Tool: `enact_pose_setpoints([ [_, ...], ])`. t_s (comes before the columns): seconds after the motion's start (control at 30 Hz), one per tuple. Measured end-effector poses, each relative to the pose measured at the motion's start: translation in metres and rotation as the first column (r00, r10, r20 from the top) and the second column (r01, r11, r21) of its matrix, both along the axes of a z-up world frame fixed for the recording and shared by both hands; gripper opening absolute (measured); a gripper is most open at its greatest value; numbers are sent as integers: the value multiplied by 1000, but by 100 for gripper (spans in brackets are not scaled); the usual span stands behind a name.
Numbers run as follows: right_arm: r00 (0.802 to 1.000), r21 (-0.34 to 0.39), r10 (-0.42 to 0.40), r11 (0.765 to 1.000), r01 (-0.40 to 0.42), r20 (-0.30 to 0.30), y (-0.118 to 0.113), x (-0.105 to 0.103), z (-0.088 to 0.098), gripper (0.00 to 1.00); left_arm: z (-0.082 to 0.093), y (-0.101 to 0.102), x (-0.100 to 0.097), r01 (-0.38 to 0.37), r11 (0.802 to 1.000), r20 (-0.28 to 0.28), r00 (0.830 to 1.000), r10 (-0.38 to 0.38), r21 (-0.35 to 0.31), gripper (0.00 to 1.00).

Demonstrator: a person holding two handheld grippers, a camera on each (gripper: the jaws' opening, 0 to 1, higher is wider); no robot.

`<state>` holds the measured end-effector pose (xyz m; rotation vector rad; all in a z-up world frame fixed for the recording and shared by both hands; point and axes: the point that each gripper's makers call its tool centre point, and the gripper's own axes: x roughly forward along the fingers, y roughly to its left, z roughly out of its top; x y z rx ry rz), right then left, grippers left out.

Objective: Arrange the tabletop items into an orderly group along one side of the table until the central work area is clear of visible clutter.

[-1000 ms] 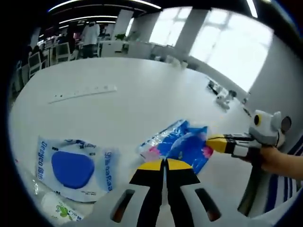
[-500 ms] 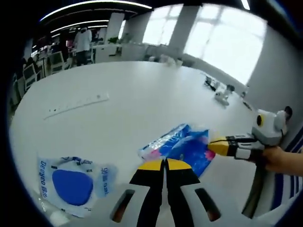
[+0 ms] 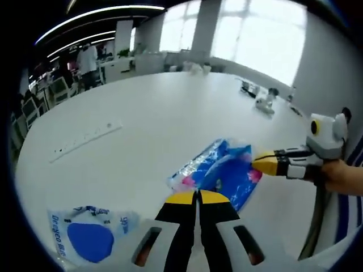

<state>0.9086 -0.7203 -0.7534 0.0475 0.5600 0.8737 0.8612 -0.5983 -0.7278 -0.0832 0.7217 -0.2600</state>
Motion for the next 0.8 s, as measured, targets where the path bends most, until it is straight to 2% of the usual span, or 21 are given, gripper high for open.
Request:
enact_pose_setpoints([
  [0.43, 1000, -72, -12, 997, 10, -23, -1, 7, -25, 0, -26, -3, 8, 21, 999, -47, 999, -20, 32, 0],
  [0.8, 998, -69, -32, 997, 28, -57, -9, 11, -36, 0, -42, -6, 14, 13, 1000, -74, 997, -13, -1, 0],
])
